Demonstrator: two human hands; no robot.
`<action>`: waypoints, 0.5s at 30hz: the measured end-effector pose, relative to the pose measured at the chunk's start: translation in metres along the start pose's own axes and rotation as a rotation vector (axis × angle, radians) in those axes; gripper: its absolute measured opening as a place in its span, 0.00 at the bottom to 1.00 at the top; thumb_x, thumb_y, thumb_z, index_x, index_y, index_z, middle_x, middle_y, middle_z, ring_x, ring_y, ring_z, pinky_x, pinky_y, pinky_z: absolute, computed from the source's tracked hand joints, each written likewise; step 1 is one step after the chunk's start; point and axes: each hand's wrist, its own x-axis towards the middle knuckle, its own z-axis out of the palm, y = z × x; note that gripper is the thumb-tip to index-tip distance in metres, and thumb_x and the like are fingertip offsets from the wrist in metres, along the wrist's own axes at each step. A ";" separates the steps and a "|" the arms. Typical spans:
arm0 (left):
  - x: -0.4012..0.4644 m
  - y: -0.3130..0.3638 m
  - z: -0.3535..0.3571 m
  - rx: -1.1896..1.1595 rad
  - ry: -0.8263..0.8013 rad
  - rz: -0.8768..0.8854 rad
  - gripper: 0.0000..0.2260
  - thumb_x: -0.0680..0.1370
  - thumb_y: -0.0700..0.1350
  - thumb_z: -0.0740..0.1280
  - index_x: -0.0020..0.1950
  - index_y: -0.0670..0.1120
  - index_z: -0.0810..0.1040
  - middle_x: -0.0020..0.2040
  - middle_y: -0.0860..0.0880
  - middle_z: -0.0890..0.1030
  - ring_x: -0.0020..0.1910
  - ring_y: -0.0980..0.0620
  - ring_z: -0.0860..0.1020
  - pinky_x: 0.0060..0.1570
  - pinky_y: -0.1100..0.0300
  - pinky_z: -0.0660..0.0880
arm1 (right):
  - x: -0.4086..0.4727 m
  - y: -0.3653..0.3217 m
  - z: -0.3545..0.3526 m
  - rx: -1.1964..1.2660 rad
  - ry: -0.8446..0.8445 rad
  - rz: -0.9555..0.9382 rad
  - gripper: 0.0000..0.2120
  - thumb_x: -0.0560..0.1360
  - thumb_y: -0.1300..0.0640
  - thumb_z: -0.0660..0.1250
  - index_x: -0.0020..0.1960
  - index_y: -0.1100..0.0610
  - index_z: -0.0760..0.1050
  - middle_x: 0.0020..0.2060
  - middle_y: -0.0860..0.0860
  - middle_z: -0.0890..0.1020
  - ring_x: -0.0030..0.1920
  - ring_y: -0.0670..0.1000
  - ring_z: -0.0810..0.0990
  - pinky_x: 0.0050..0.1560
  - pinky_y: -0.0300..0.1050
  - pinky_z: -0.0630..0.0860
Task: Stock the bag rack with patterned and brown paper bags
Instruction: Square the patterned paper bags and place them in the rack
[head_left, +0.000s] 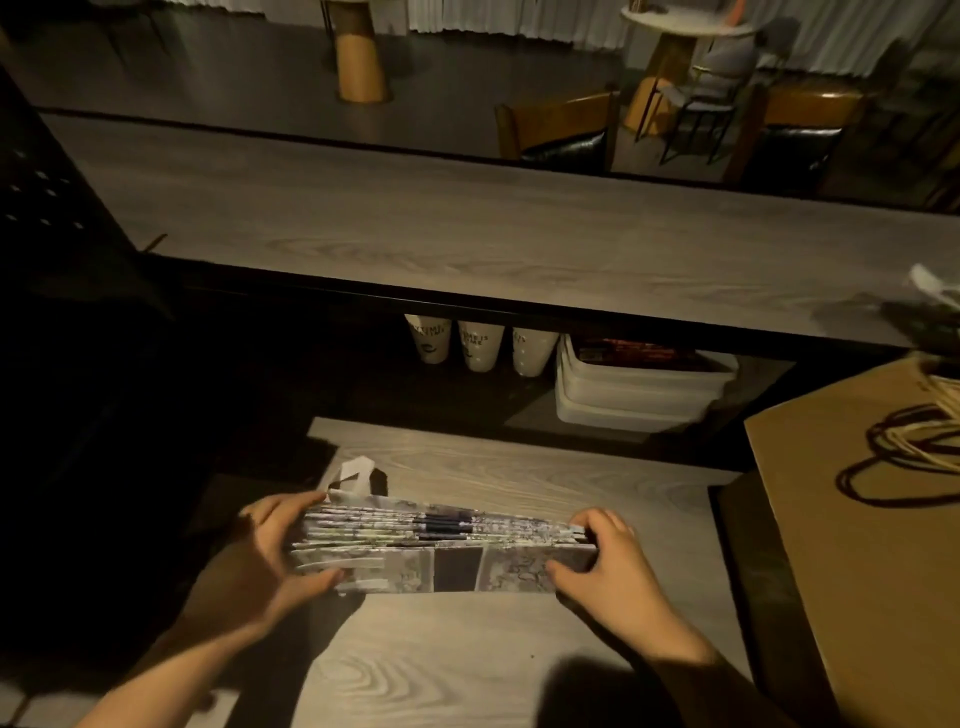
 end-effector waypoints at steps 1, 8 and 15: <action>-0.005 0.000 -0.001 -0.076 -0.035 -0.031 0.38 0.58 0.74 0.74 0.66 0.65 0.74 0.60 0.65 0.73 0.59 0.61 0.75 0.60 0.65 0.72 | 0.000 0.002 0.003 0.049 -0.031 0.007 0.16 0.67 0.46 0.78 0.48 0.43 0.73 0.50 0.42 0.76 0.54 0.48 0.75 0.55 0.46 0.76; -0.017 0.001 -0.008 -0.234 -0.152 -0.080 0.39 0.59 0.56 0.86 0.66 0.60 0.74 0.61 0.66 0.79 0.56 0.67 0.79 0.57 0.74 0.73 | 0.005 0.009 0.009 0.043 -0.008 -0.074 0.16 0.67 0.48 0.80 0.47 0.41 0.74 0.47 0.41 0.79 0.51 0.42 0.76 0.50 0.42 0.75; -0.021 0.009 -0.012 -0.177 -0.111 0.034 0.23 0.62 0.64 0.78 0.55 0.65 0.80 0.59 0.65 0.79 0.58 0.69 0.77 0.58 0.77 0.69 | 0.007 0.002 0.004 -0.092 -0.055 -0.158 0.16 0.67 0.44 0.81 0.45 0.43 0.74 0.42 0.39 0.80 0.44 0.41 0.78 0.46 0.41 0.75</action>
